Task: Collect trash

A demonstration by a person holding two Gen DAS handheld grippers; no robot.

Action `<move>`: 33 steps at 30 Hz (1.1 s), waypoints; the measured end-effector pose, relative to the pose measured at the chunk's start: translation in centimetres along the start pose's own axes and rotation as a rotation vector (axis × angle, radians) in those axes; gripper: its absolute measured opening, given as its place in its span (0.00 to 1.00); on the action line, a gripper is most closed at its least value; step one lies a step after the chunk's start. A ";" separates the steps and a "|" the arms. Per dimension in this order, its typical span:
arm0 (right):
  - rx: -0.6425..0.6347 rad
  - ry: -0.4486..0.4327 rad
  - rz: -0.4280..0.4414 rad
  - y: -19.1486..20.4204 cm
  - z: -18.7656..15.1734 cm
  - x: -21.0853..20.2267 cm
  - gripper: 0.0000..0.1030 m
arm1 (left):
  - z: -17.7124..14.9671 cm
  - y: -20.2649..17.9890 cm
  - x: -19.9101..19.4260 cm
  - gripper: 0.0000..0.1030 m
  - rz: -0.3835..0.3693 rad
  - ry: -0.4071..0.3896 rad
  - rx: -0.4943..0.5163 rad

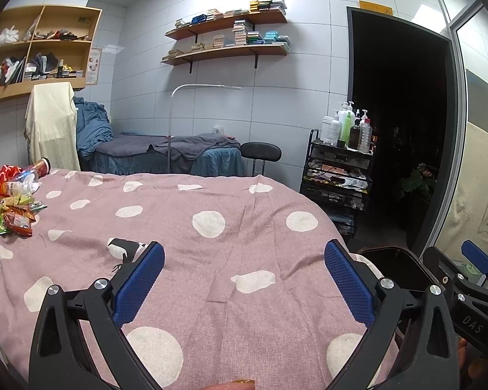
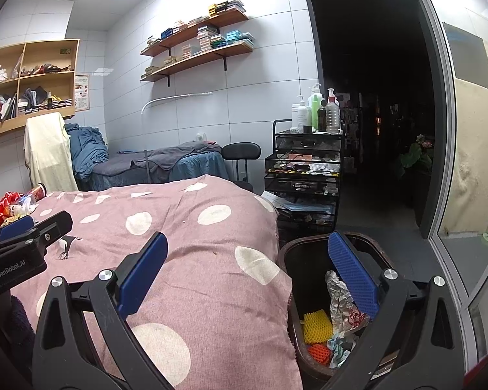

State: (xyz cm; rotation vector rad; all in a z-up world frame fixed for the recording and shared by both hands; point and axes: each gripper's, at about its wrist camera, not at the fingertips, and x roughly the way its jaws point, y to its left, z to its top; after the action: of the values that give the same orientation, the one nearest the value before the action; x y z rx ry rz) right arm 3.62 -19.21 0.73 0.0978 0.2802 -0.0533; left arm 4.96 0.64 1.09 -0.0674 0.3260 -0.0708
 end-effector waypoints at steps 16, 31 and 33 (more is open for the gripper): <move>0.001 0.004 0.005 -0.1 -0.1 0.0 0.95 | -0.1 -0.1 0.0 0.95 0.000 0.000 0.005; 0.002 0.005 0.005 -0.1 0.0 0.0 0.95 | -0.1 -0.2 0.0 0.95 0.000 0.000 0.007; 0.002 0.006 0.005 -0.1 -0.1 0.0 0.95 | -0.1 -0.2 -0.1 0.95 0.000 0.000 0.007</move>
State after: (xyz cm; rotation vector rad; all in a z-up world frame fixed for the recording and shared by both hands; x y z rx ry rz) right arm 3.56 -19.30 0.68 0.1003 0.2859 -0.0478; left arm 4.86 0.45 1.02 -0.0608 0.3259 -0.0718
